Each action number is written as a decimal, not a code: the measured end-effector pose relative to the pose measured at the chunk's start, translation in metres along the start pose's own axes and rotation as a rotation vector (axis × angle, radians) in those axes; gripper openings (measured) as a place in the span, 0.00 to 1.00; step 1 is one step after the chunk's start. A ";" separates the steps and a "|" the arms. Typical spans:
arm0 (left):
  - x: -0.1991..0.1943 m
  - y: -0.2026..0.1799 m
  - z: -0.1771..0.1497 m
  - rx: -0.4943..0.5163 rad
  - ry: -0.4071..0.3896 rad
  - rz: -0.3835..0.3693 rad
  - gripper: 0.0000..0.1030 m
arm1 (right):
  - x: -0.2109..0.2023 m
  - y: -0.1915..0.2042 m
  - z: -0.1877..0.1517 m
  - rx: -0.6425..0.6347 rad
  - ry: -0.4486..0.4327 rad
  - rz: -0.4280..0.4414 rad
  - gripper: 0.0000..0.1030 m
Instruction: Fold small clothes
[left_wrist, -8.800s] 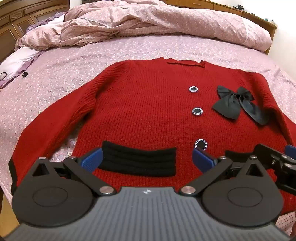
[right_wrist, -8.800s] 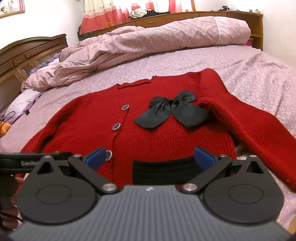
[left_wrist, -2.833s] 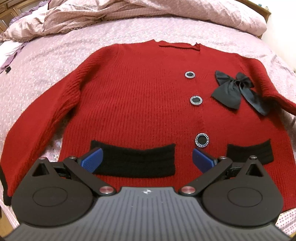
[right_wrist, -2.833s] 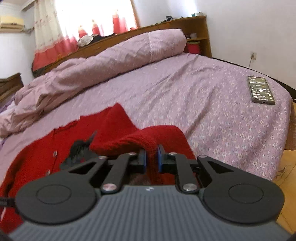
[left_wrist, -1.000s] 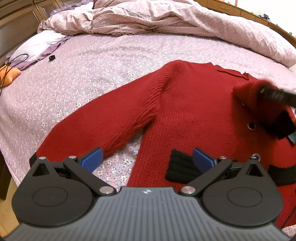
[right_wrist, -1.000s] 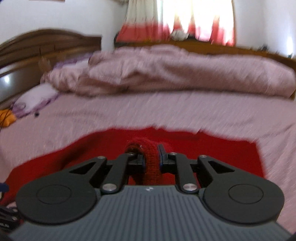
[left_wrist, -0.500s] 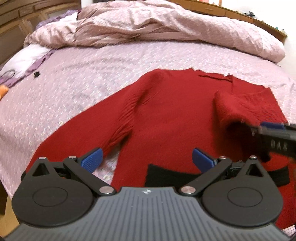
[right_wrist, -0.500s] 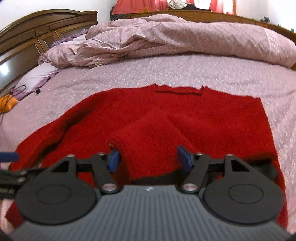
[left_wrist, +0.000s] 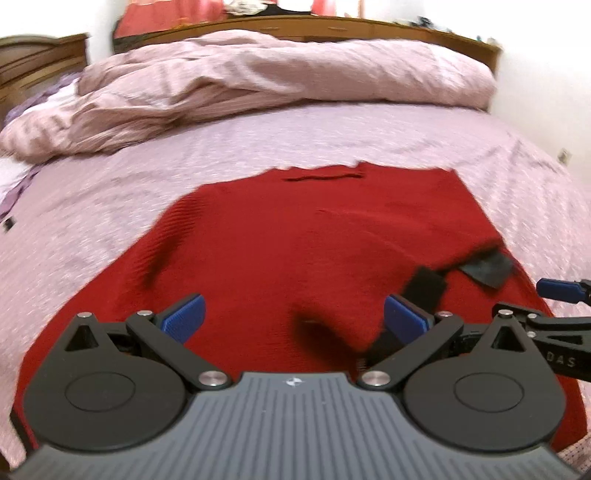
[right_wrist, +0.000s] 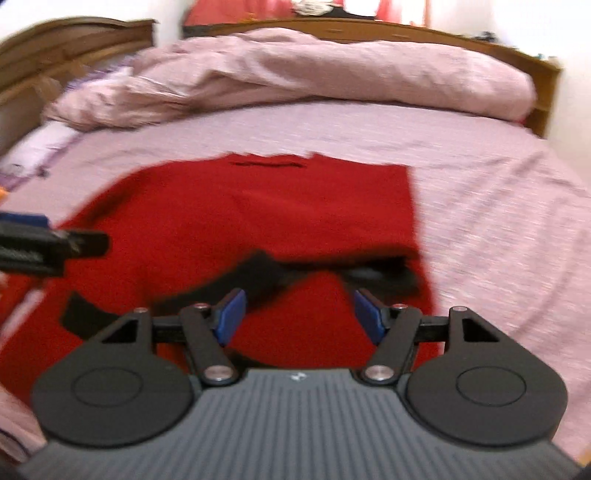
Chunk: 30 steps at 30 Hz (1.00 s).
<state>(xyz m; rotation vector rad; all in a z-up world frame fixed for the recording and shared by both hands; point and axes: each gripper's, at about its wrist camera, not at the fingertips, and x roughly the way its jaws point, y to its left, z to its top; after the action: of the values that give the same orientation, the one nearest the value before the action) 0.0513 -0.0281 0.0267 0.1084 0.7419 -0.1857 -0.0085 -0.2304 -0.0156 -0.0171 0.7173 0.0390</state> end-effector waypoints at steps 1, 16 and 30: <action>0.004 -0.009 0.001 0.020 0.007 -0.014 1.00 | 0.002 -0.006 -0.003 0.009 0.008 -0.025 0.65; 0.100 -0.109 -0.012 0.300 0.092 0.011 1.00 | 0.030 -0.051 -0.039 0.125 0.101 -0.044 0.65; 0.063 -0.046 -0.008 0.130 0.010 0.002 0.35 | 0.037 -0.056 -0.045 0.151 0.091 -0.013 0.69</action>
<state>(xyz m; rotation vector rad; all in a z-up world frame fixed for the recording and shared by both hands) 0.0823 -0.0802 -0.0231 0.2338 0.7395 -0.2320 -0.0079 -0.2861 -0.0732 0.1213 0.8100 -0.0285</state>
